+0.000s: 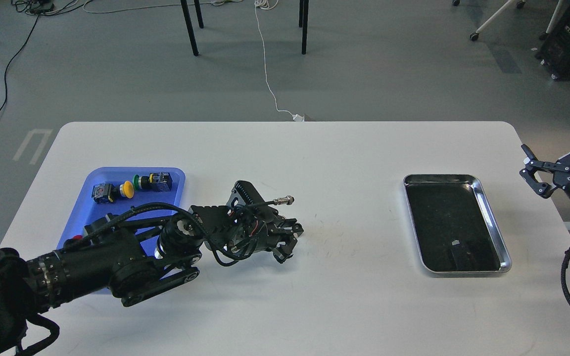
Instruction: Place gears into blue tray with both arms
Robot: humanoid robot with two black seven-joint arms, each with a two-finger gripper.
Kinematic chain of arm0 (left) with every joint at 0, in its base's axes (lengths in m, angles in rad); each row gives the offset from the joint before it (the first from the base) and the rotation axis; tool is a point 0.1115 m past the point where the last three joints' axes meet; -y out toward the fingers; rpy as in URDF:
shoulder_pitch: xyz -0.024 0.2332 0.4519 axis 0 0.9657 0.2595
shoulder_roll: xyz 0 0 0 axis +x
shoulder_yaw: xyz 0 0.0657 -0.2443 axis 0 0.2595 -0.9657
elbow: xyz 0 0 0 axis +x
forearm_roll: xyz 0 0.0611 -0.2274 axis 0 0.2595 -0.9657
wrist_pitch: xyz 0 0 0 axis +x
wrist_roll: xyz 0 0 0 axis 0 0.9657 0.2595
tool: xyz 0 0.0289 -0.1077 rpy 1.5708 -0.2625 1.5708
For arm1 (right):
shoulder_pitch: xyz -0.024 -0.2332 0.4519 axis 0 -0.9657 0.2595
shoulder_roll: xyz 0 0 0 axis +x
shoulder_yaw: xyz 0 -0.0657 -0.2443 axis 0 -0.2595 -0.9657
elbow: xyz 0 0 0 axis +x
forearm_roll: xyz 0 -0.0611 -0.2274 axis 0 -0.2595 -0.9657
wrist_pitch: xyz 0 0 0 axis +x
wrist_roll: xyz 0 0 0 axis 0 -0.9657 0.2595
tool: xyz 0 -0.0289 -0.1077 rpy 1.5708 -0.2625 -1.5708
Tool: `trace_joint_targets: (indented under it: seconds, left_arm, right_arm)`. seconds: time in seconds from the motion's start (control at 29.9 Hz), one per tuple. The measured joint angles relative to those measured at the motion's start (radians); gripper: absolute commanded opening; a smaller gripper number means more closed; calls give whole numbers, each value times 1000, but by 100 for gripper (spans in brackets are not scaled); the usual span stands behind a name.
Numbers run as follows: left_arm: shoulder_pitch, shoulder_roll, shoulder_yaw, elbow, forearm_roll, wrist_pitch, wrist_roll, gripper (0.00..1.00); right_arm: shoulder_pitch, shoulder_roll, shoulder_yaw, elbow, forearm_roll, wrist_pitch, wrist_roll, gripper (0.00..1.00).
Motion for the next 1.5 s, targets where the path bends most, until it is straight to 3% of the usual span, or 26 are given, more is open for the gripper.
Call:
trace_joint_targets:
  seconds: [0.13, 0.3, 0.43, 0.57, 0.94, 1.14, 1.24, 1.5]
  left_arm:
    - [3, 130, -56, -102, -63, 39, 3, 12]
    - [8, 397, -96, -236, -182, 46, -8, 13]
    - [31, 594, -88, -252, -221, 47, -44, 13]
    - [96, 701, -86, -244, -225, 47, -78, 13]
    - [190, 714, -83, -209, -216, 77, -80, 19]
    - [200, 684, -83, -202, -215, 77, -80, 39]
    - [201, 680, -85, -201, -222, 77, -79, 55]
    - [192, 676, -105, -201, -241, 81, -89, 77]
  right_arm:
    - [0, 0, 6, -6, 0, 0, 0, 98]
    - [0, 0, 27, -9, -1, 0, 0, 98]
    - [0, 17, 35, -10, -2, 0, 0, 98]
    - [0, 31, 36, -11, -2, 0, 0, 98]
    - [0, 39, 39, -13, -3, 0, 0, 98]
    - [0, 37, 39, -29, -3, 0, 0, 98]
    - [0, 43, 39, -30, -3, 0, 0, 98]
    - [0, 47, 49, -34, -3, 0, 0, 98]
